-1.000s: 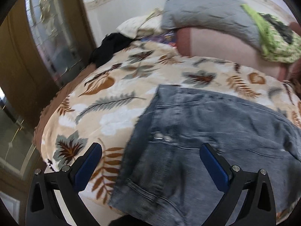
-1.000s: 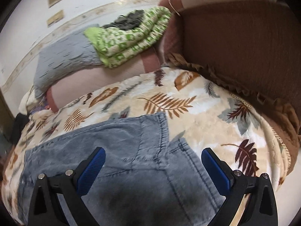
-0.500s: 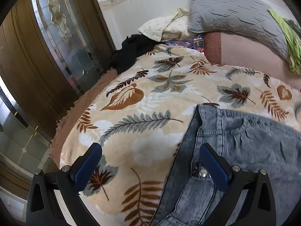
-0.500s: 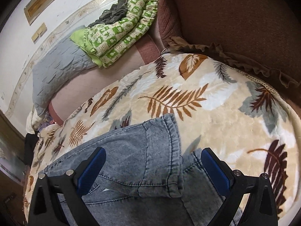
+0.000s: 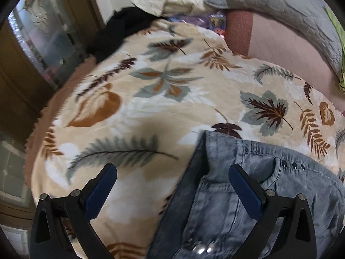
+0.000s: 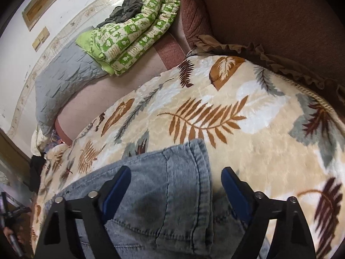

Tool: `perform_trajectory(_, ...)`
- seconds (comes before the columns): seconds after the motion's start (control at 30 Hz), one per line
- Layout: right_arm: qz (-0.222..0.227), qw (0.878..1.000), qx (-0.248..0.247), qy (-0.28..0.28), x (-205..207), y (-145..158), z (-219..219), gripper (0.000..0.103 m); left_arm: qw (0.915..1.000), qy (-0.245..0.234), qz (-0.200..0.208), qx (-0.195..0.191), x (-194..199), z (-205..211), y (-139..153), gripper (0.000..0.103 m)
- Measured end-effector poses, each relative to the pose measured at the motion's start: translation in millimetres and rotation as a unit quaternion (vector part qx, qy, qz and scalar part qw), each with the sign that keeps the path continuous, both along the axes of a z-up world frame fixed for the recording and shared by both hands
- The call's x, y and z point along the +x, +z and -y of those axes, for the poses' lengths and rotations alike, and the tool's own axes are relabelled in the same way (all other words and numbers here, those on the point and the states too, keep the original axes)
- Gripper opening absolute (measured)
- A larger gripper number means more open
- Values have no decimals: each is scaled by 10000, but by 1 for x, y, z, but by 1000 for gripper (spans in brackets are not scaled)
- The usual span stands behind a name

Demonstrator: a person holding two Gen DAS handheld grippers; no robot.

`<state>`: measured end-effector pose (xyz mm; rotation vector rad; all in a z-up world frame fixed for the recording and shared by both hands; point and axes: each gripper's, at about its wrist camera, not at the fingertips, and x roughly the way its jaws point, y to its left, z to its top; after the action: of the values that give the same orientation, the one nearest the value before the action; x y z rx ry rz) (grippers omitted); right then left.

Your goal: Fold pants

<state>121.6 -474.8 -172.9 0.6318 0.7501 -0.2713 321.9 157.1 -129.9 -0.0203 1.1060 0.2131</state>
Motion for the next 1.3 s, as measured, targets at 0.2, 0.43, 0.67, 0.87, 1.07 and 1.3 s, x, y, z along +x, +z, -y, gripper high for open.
perform_trajectory(0.2,-16,9995,310,-22,20,-13,26,80,9991,-156,-362,-123,39,16,-37,75)
perform_trajectory(0.43,-384,9984,389,149,56,-36,39,74,9953,-327,-737,-535,70,32,-71,35)
perform_trajectory(0.67,-909,9948,-21,458,82,-51,27,34,9951,-684,-656,-275,84,50,-75,9)
perform_trajectory(0.87,-291,9987,-130,398,77,-19,22,21,9967,-692,-277,-315,77,47,-54,3)
perform_trajectory(1.07,1246,9921,-153,-6,44,49,25,13,9928,-694,387,-891,55,27,3,3)
perform_trajectory(1.3,1228,9922,-132,157,9,68,29,13,9801,-1075,1200,-1161,-19,15,61,3)
